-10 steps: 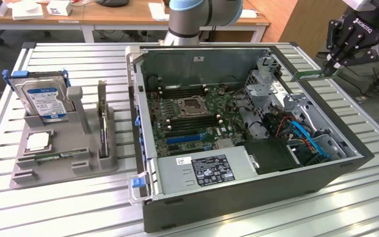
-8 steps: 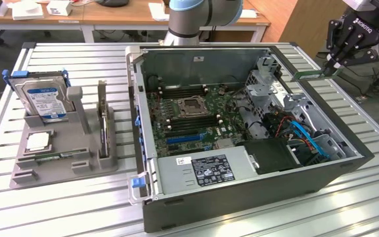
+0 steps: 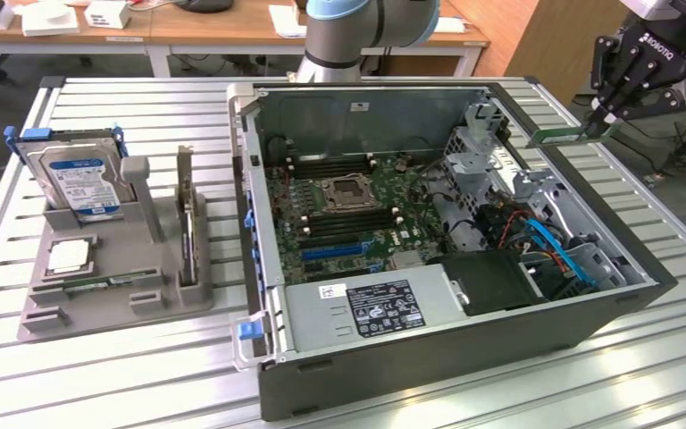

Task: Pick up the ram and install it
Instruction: 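Pick up the ram and move it above insertion slot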

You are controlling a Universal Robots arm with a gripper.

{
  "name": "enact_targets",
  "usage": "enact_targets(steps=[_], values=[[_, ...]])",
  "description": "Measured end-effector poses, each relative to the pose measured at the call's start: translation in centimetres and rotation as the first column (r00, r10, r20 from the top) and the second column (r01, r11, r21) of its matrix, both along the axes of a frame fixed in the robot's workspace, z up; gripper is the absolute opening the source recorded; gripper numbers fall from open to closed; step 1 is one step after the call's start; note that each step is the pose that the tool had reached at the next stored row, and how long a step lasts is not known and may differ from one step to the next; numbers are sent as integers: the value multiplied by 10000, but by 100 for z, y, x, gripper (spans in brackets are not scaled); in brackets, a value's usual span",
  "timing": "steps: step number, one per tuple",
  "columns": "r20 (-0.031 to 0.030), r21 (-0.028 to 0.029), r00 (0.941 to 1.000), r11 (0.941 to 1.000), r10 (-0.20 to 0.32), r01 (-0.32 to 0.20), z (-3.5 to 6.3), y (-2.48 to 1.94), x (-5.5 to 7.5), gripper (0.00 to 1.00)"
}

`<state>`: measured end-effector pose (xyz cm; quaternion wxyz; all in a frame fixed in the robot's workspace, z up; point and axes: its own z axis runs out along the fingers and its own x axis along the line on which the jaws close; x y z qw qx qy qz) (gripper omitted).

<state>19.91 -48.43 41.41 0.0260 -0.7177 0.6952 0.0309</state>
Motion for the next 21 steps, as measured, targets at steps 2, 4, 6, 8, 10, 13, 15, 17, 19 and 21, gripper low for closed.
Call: enact_targets(steps=[2, 4, 6, 8, 10, 13, 15, 17, 19, 21], values=[[0, 0, 10000, 10000, 0, 0, 0, 0, 0, 11], [0, 0, 10000, 10000, -1, 1, 0, 0, -8, 11], [0, 0, 10000, 10000, 0, 0, 0, 0, -35, 11], [0, 1, 10000, 10000, 1, -1, 0, 0, -80, 11], [1, 0, 10000, 10000, 0, 0, 0, 0, -133, 11], [0, 0, 10000, 10000, 0, 0, 0, 0, -238, 11], [0, 1, 10000, 10000, 1, -1, 0, 0, -322, 11], [0, -1, 10000, 10000, -1, 1, 0, 0, -375, 11], [0, 0, 10000, 10000, -3, 3, 0, 0, -423, 11], [0, 1, 10000, 10000, -3, 3, -1, 0, -477, 11]])
